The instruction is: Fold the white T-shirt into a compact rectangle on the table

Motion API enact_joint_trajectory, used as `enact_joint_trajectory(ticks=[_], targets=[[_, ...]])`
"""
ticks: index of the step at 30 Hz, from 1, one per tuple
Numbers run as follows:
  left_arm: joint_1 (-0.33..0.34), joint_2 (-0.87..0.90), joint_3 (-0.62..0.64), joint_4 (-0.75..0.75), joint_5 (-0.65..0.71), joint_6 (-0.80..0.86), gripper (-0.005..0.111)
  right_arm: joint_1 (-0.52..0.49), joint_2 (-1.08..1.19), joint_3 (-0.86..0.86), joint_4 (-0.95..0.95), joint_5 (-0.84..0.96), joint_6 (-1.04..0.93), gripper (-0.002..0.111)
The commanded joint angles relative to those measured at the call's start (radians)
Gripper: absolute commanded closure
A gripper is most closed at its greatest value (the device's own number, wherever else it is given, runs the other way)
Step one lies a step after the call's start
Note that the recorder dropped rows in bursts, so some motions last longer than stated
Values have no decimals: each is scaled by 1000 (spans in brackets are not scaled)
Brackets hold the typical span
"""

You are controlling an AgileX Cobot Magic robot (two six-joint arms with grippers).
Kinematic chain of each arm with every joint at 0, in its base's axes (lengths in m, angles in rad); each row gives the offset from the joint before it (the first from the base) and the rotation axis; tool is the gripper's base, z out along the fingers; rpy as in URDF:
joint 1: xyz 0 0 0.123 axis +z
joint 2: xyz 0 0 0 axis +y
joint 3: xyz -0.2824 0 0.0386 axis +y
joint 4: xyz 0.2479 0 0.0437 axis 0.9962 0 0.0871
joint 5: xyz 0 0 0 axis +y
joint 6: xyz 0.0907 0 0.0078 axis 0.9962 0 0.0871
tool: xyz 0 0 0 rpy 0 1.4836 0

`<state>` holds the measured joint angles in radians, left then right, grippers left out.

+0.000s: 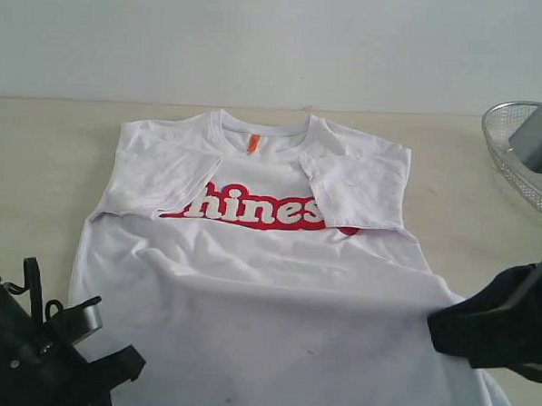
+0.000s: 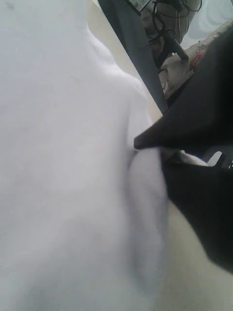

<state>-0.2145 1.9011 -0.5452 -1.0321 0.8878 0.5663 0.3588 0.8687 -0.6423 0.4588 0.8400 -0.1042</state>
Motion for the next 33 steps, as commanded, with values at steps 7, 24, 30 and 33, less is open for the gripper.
enact_joint_trajectory(ticks=[7,24,30,33], targets=[[-7,14,-8,27,-185,97,102,0,-8,2,-4,-20,-17,109],[-5,-253,-8,27,-157,114,102,0,-8,2,-6,-48,-21,109],[-5,-353,-24,29,-133,97,102,0,-8,2,-23,-108,-17,109],[-5,-395,-62,62,-120,48,102,0,-6,2,-27,-152,-10,109]])
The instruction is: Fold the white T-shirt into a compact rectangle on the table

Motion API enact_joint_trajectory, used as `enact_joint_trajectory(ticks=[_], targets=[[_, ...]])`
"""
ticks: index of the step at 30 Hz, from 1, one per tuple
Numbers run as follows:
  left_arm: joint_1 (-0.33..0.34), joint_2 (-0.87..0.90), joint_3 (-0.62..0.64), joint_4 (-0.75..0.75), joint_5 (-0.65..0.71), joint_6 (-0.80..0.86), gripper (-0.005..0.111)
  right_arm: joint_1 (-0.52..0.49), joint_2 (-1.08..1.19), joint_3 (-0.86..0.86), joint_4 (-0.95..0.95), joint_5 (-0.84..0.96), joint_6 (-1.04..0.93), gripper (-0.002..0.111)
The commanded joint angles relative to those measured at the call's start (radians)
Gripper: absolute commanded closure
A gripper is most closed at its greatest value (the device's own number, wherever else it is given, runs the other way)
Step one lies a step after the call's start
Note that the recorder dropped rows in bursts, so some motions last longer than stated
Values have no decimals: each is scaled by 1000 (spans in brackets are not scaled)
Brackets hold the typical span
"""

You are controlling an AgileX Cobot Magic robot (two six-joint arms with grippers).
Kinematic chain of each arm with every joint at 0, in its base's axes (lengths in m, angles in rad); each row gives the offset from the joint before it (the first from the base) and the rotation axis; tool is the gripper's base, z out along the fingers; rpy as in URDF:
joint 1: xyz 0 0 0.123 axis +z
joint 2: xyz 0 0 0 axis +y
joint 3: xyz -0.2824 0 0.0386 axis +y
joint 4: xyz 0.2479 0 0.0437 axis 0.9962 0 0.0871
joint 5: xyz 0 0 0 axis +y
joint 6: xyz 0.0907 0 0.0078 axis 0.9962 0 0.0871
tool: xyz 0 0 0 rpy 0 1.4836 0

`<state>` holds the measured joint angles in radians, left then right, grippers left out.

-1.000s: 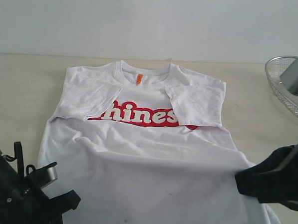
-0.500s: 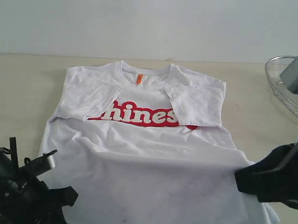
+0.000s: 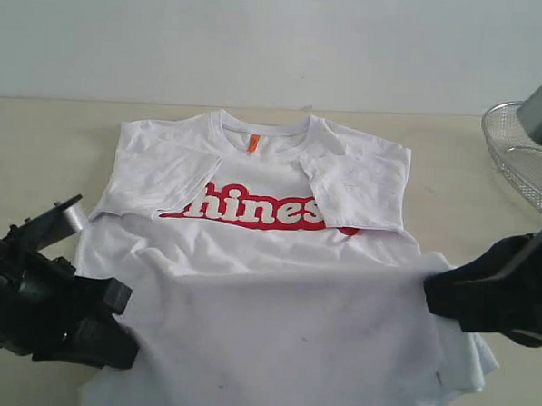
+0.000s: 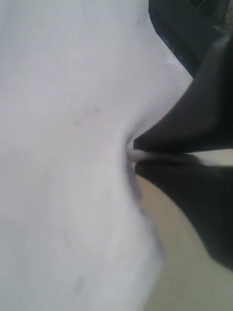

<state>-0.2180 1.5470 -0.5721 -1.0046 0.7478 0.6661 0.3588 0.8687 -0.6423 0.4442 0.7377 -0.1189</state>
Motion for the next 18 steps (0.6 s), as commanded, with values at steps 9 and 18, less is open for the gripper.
enact_joint_trajectory(ticks=[9,18], targets=[[26,-99,-182,187,33,-181,102,0,179,2,-20,-216,4,109],[139,-92,-269,221,27,-177,102,0,306,-76,-43,-308,4,109]])
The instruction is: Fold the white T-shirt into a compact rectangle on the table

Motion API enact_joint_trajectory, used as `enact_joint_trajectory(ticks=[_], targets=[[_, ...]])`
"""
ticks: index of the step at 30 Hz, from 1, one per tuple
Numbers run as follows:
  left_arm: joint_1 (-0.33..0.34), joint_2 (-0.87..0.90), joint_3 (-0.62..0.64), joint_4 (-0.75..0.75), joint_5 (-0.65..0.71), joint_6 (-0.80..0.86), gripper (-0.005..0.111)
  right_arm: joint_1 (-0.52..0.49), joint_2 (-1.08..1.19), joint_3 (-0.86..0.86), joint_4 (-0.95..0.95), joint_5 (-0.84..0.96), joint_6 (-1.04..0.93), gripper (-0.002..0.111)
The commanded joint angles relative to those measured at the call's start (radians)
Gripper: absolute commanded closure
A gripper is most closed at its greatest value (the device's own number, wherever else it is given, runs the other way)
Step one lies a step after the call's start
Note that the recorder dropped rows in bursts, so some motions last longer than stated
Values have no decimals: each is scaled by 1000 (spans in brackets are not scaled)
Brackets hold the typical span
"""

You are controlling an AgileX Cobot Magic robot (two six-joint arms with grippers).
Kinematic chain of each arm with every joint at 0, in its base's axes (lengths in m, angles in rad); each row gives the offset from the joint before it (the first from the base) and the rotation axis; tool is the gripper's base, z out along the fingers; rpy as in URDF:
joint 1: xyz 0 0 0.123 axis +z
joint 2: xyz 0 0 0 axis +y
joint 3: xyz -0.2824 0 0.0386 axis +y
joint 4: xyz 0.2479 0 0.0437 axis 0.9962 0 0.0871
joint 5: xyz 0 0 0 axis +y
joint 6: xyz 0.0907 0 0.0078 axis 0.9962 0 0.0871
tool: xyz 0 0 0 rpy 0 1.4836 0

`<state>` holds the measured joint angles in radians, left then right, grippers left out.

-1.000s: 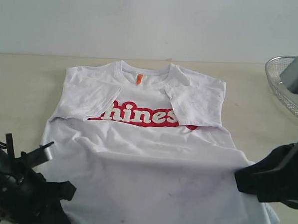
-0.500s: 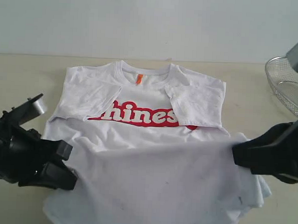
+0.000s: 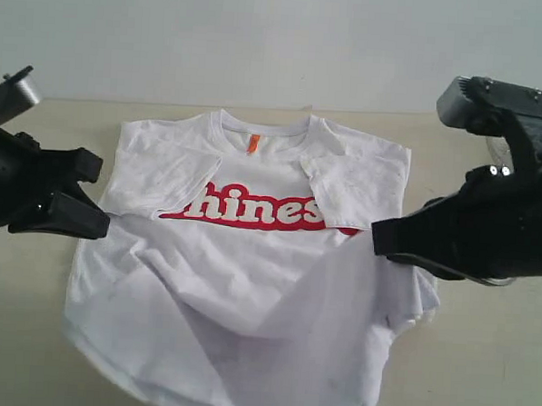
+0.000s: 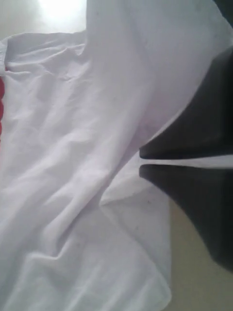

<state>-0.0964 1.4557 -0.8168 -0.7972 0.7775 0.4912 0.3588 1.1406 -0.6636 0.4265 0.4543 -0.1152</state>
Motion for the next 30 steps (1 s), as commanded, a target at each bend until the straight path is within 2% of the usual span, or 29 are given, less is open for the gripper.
enact_joint_trajectory(ticks=[1,9,14,19,24,27,30], targets=[[17,2,-27,13,-19,-2,102,0,42,-70,-32,-24,1,109],[17,50,-46,13,2,6,102,0,125,-139,-67,-20,1,109],[17,79,-37,34,177,87,102,0,172,-139,-69,-9,4,109],[15,79,-10,226,267,-61,102,0,172,-139,-69,-21,4,109],[15,71,55,265,390,-79,102,0,172,-139,-69,-21,4,109],[15,70,127,280,348,-100,102,0,172,-139,-69,-21,4,109],[15,70,199,211,225,-91,102,0,172,-139,-69,-21,4,109]])
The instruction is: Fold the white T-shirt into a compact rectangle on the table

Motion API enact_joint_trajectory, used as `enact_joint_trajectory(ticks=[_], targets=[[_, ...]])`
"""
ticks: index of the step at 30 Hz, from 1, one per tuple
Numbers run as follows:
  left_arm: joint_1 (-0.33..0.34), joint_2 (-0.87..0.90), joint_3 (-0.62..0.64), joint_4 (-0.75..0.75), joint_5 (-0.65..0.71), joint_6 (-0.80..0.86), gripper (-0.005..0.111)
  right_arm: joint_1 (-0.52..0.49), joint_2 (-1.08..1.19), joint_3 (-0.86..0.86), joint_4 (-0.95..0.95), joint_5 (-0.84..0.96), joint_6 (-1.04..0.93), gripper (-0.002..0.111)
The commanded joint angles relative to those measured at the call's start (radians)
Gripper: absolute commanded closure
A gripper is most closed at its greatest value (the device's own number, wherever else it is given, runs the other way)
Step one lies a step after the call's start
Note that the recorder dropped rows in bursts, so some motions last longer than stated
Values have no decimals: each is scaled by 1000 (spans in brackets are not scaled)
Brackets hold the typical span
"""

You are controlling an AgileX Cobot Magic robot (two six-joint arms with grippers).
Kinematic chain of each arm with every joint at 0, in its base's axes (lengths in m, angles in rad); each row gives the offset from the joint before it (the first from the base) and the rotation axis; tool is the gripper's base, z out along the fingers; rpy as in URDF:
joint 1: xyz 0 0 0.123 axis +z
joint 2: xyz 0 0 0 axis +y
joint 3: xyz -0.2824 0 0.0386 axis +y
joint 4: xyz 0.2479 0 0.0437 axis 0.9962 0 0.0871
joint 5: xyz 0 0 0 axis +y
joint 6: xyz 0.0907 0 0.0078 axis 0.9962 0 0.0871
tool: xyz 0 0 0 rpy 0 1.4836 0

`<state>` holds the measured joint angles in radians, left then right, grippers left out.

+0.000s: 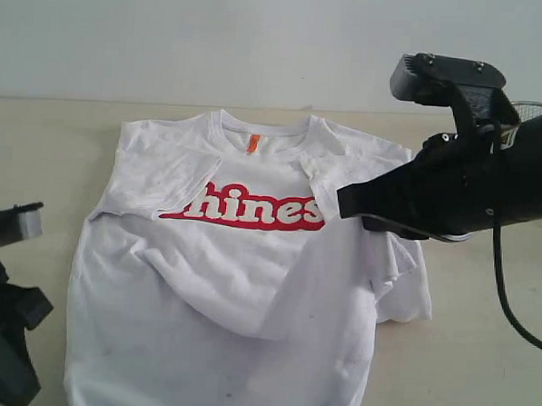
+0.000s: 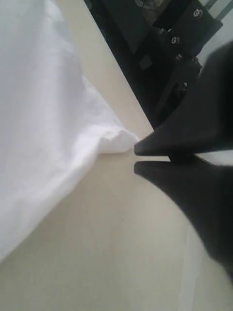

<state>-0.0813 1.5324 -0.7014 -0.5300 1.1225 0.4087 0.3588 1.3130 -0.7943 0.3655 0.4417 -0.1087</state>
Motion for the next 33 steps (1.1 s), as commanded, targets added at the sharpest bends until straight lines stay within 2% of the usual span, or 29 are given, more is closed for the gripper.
enact_joint_trajectory(ticks=[1,4,6,12,14,25,33], targets=[[0,-6,103,-90,-152,4,102,0,-1,-8,-8,-9,-2,109],[0,-6,148,-193,-201,116,102,0,-1,-8,-8,-3,-4,109],[0,-6,162,-234,-229,161,96,0,-1,-8,-8,2,-8,109],[0,-6,172,-247,-259,166,57,0,-1,-8,-8,2,-8,109],[0,-6,172,-247,-260,135,50,0,-1,-8,-8,2,-8,109],[0,155,184,-274,-267,107,50,0,-1,-8,-8,-4,-12,109],[0,246,184,-430,-326,254,50,0,-1,-8,-8,-5,-19,109]])
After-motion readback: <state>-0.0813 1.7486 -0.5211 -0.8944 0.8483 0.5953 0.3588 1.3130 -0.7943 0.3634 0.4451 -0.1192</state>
